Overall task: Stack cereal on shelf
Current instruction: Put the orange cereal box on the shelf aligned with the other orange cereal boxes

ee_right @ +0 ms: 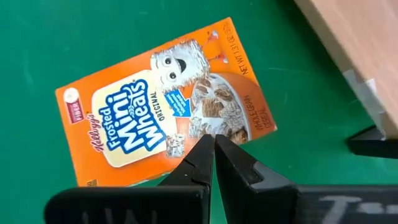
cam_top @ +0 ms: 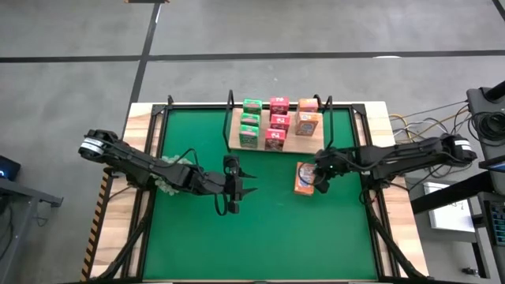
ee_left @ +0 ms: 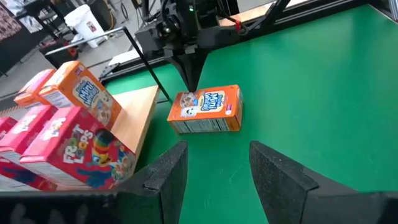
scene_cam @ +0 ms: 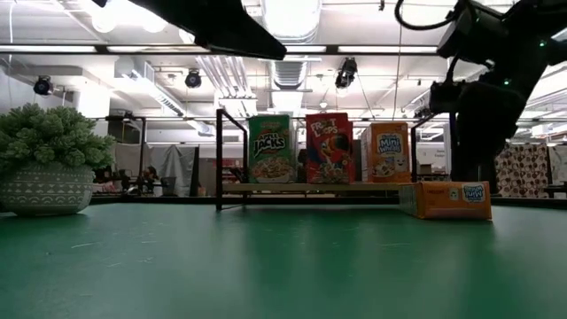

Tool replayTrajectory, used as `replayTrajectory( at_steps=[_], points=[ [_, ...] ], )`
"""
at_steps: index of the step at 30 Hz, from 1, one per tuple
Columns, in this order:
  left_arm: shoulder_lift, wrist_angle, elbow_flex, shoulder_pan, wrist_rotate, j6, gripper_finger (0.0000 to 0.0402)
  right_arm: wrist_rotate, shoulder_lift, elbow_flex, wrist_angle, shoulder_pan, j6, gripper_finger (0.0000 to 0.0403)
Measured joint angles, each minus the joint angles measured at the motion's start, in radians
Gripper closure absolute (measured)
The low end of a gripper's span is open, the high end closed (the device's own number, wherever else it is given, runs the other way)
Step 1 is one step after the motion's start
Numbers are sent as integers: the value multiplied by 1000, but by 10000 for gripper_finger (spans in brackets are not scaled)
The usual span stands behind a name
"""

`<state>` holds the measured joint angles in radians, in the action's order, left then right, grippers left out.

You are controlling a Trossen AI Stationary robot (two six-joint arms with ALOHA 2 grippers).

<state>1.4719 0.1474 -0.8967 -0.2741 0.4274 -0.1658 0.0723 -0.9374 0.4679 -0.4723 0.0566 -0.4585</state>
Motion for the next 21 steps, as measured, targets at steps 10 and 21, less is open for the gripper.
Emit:
replayTrajectory(
  at_steps=[10, 21],
  points=[
    [0, 2, 9, 0, 0, 48, 247, -2, -141, 0, 262, -54, 78, 394],
    [0, 2, 9, 0, 0, 70, 247, -19, -174, 16, 268, -72, 67, 394]
  ],
)
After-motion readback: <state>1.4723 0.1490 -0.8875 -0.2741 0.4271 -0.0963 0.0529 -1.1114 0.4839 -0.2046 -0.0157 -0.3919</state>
